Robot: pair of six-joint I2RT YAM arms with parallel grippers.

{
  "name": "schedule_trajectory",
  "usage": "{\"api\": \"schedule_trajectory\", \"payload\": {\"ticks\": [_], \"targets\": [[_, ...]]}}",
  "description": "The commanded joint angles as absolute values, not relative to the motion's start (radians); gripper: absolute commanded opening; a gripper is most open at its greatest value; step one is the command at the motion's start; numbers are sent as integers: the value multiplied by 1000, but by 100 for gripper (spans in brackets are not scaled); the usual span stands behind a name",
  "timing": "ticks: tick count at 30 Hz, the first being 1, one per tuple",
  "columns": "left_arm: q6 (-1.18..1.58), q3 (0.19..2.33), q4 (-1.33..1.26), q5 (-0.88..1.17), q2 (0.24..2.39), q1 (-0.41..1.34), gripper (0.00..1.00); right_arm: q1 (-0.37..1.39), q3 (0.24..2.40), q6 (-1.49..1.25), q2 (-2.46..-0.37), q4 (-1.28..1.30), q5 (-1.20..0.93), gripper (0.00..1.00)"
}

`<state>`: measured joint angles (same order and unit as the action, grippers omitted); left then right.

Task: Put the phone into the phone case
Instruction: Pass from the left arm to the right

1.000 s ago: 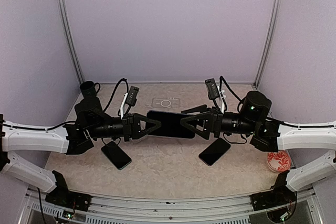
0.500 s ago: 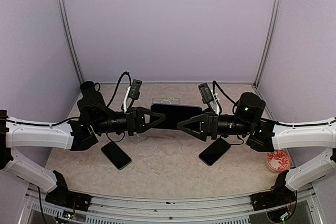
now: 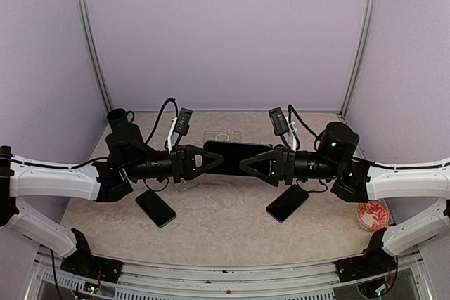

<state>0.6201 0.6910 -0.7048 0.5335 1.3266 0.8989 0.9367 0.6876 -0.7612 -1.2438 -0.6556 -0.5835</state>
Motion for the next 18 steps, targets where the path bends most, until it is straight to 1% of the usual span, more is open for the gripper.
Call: {"api": "schedule_trajectory", "payload": {"ticks": [1, 4, 7, 16, 18], "targets": [[604, 706, -731, 498, 1309, 886, 0, 933, 703, -762, -1218, -704, -614, 74], [607, 704, -730, 493, 1315, 880, 0, 934, 699, -763, -1217, -706, -626, 64], [611, 706, -729, 494, 1324, 875, 0, 934, 695, -766, -1220, -717, -640, 58], [628, 712, -723, 501, 1354, 860, 0, 934, 684, -774, -1231, -751, -674, 20], [629, 710, -723, 501, 1354, 856, 0, 934, 683, -775, -1234, -758, -682, 16]]}}
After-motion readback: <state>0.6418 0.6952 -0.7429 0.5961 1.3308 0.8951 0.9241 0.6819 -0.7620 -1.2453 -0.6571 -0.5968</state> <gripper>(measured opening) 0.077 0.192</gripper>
